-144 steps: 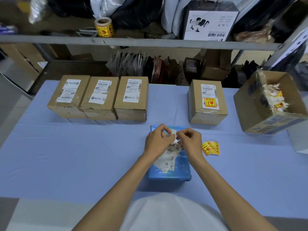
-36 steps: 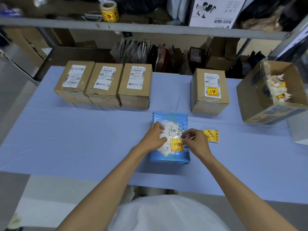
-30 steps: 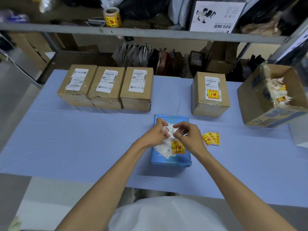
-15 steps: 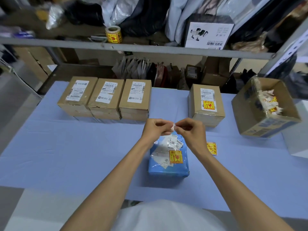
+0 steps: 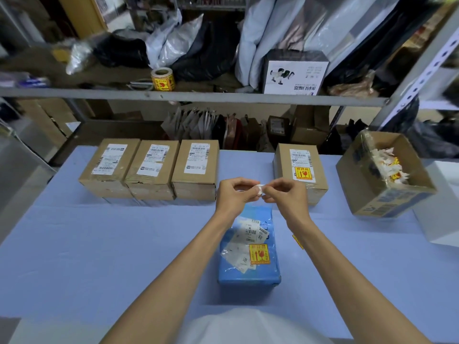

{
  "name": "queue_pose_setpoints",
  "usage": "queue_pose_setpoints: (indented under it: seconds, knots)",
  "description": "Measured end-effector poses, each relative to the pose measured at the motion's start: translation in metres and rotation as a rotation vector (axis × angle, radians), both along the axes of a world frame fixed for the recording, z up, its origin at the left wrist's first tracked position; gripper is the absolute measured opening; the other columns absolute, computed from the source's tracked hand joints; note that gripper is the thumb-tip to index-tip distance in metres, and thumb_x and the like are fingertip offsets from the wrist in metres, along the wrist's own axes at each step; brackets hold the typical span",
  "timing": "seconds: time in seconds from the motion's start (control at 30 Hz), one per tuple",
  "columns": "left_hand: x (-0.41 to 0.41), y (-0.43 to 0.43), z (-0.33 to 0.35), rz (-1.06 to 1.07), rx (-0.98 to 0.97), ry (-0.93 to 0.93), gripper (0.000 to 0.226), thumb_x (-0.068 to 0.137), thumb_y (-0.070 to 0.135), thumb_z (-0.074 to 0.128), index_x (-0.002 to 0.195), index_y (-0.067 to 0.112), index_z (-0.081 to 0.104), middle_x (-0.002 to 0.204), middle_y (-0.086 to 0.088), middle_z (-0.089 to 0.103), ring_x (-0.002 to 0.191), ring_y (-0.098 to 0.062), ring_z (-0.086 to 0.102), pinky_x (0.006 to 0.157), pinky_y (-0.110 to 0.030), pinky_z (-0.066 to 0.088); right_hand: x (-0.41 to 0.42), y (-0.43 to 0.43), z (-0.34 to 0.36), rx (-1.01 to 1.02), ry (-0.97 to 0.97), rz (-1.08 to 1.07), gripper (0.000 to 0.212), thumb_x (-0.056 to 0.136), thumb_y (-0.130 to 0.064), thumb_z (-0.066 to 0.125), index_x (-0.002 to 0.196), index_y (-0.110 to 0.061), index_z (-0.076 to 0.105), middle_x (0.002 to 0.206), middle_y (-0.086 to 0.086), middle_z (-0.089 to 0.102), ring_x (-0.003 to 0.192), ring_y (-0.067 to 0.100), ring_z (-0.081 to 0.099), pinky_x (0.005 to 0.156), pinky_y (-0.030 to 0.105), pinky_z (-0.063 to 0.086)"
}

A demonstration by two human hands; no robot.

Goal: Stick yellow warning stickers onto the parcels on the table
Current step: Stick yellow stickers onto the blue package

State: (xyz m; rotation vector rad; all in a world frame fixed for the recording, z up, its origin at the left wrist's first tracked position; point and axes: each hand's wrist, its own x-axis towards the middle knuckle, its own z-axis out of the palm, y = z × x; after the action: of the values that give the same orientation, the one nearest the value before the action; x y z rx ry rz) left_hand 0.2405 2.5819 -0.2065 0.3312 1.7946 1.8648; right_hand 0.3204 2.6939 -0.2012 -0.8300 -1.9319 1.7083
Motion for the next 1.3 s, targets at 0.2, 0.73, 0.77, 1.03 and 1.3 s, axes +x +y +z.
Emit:
queue_pose_setpoints:
  seconds: [0.2, 0.73, 0.77, 1.03, 1.3]
  knots:
    - [-0.010, 0.007, 0.006, 0.008, -0.026, 0.017, 0.011, 0.077, 0.002, 0.075, 0.084, 0.010, 0.074, 0.077, -0.009, 0.073, 0.070, -0.018, 0.069, 0.068, -0.028, 0.058, 0.001, 0.010, 0.009, -0.096, 0.136, 0.157, 0.016, 0.077, 0.002, 0.074, 0.093, 0.007, 0.072, 0.084, 0.021, 0.073, 0.077, 0.030, 0.072, 0.071, 0.026, 0.058]
    - [-0.002, 0.011, 0.003, -0.094, -0.032, -0.111, 0.016, 0.085, 0.006, 0.067, 0.099, 0.002, 0.073, 0.087, -0.019, 0.072, 0.079, -0.021, 0.069, 0.082, -0.031, 0.059, 0.013, 0.009, -0.012, 0.098, 0.129, 0.019, 0.010, 0.081, -0.003, 0.073, 0.088, 0.002, 0.072, 0.078, 0.014, 0.072, 0.070, 0.025, 0.070, 0.065, 0.029, 0.059]
    - [-0.002, 0.012, 0.003, -0.080, -0.025, -0.131, 0.015, 0.085, 0.009, 0.068, 0.097, 0.002, 0.074, 0.086, -0.018, 0.072, 0.078, -0.021, 0.070, 0.081, -0.030, 0.059, 0.012, 0.008, -0.012, 0.137, 0.120, 0.022, 0.008, 0.081, -0.004, 0.073, 0.088, 0.002, 0.072, 0.077, 0.013, 0.072, 0.069, 0.024, 0.070, 0.065, 0.028, 0.059]
    - [-0.007, 0.016, 0.005, -0.042, 0.008, -0.264, 0.015, 0.081, 0.004, 0.072, 0.094, -0.002, 0.072, 0.083, -0.016, 0.071, 0.072, -0.018, 0.069, 0.073, -0.021, 0.058, 0.007, 0.011, -0.007, 0.386, 0.045, 0.064, 0.003, 0.080, -0.010, 0.074, 0.084, -0.010, 0.074, 0.073, -0.001, 0.072, 0.068, 0.011, 0.069, 0.067, 0.021, 0.057]
    - [-0.004, 0.022, 0.004, -0.068, -0.019, -0.064, 0.011, 0.076, 0.001, 0.077, 0.085, 0.006, 0.073, 0.081, -0.012, 0.073, 0.077, -0.021, 0.071, 0.079, -0.032, 0.059, 0.005, 0.017, 0.003, -0.151, 0.016, -0.013, 0.010, 0.083, -0.005, 0.070, 0.086, 0.005, 0.072, 0.075, 0.019, 0.071, 0.062, 0.021, 0.069, 0.062, 0.027, 0.058]
